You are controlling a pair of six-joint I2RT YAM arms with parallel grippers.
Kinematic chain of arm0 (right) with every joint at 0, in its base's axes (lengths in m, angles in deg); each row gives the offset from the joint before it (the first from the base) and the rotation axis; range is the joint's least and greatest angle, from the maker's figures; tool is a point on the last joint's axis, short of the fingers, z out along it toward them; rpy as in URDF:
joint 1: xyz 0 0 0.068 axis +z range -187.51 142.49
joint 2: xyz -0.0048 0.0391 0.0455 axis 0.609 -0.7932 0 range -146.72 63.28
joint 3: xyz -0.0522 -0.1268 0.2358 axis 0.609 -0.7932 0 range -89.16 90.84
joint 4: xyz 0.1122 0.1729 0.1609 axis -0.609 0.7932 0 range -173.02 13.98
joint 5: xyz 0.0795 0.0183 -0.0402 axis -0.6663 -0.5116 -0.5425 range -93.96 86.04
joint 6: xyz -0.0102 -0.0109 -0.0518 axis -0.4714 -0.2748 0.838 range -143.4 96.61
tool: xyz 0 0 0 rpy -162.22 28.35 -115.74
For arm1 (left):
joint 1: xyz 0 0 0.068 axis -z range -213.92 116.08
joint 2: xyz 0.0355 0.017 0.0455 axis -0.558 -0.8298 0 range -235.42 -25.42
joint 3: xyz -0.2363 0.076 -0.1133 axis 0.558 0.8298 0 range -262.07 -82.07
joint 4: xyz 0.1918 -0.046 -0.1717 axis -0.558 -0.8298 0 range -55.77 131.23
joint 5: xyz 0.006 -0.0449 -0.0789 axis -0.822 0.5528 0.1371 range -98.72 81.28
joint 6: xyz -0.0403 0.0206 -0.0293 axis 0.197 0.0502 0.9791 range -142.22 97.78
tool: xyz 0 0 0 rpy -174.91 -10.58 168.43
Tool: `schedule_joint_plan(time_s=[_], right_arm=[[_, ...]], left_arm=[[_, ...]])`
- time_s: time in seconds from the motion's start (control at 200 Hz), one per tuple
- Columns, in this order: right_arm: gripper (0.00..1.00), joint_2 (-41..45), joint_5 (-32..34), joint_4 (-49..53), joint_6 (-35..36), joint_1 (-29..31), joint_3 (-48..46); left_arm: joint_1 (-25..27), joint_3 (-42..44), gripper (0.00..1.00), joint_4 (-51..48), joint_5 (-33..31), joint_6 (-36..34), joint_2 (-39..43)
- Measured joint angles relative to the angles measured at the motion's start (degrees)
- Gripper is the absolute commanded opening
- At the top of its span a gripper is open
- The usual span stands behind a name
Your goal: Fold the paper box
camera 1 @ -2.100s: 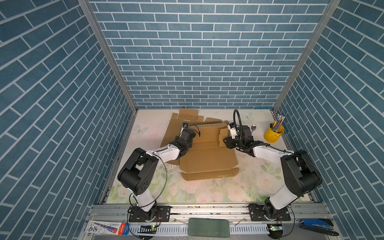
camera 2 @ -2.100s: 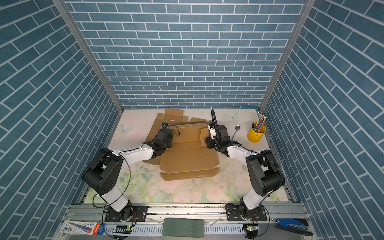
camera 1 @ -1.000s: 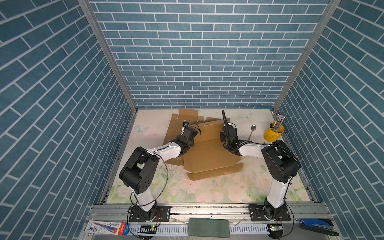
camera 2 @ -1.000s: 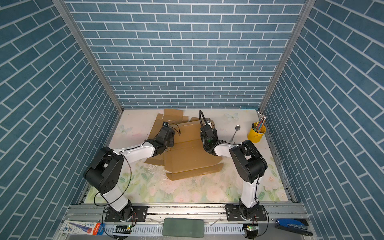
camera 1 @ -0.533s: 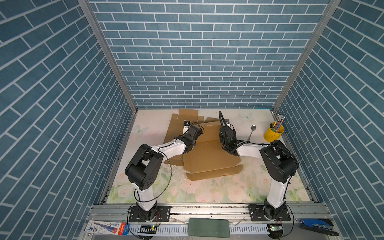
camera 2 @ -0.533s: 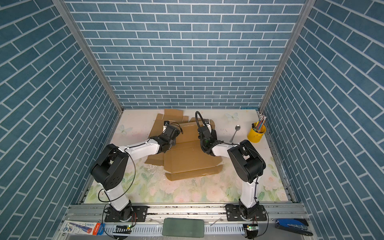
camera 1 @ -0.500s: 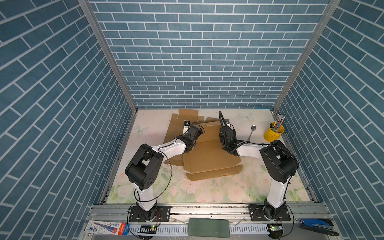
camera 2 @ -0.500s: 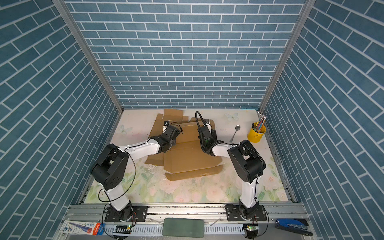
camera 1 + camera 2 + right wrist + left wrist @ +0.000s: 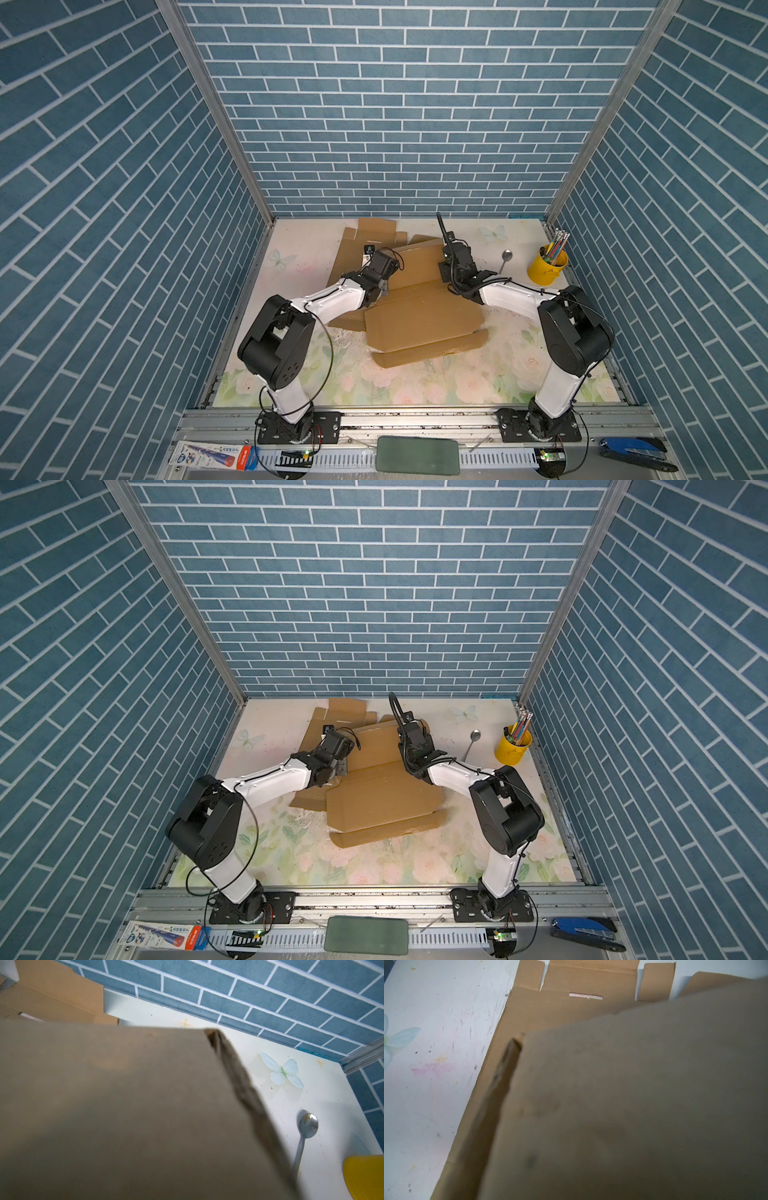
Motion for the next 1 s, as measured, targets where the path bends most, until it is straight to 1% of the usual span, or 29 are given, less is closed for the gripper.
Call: schedule_joint_plan(time_s=[0.11,0.25,0.34,0.405,0.56,0.65,0.73,0.84,0.955,1.0], right_arm=[[0.00,0.2,-4.5,5.8,2.0,-1.1,3.4],[0.00,0.3,-10.6,14.9,4.8,-3.0,9.1],[0.00,0.3,-14.2,21.9,7.5,-4.2,13.4],[0.00,0.3,-16.5,26.4,9.4,-5.0,16.3],[0.00,-0.5,-21.9,38.6,14.1,-6.8,23.7],[0.00,-3.2,-23.3,46.7,17.2,-6.9,30.8],[0.00,-6.5,-23.3,52.6,19.8,-6.4,36.7],[0.00,-11.7,-22.9,60.6,23.5,-5.8,43.7],[0.00,-16.8,-22.4,66.5,27.5,-4.9,48.3],[0.06,-18.7,-22.2,68.5,28.9,-4.3,50.0]], left_arm=[[-0.2,0.0,0.49,-1.9,2.6,-1.0,3.9],[-0.4,-0.1,0.65,-4.1,7.5,-3.3,9.2],[-0.4,-1.4,0.71,-7.2,11.0,-5.1,11.7],[-0.4,-3.5,0.74,-10.3,12.9,-6.8,12.9],[-0.4,-10.8,0.75,-17.7,16.8,-11.8,15.9],[-0.4,-14.5,0.77,-20.3,20.1,-14.9,16.9],[-0.7,-16.0,0.77,-21.0,24.6,-17.2,16.9],[-1.8,-16.1,0.77,-21.2,31.8,-19.2,15.0],[-2.8,-15.2,0.77,-19.6,38.1,-19.9,10.7],[-3.0,-14.6,0.77,-18.6,40.0,-20.0,8.7]])
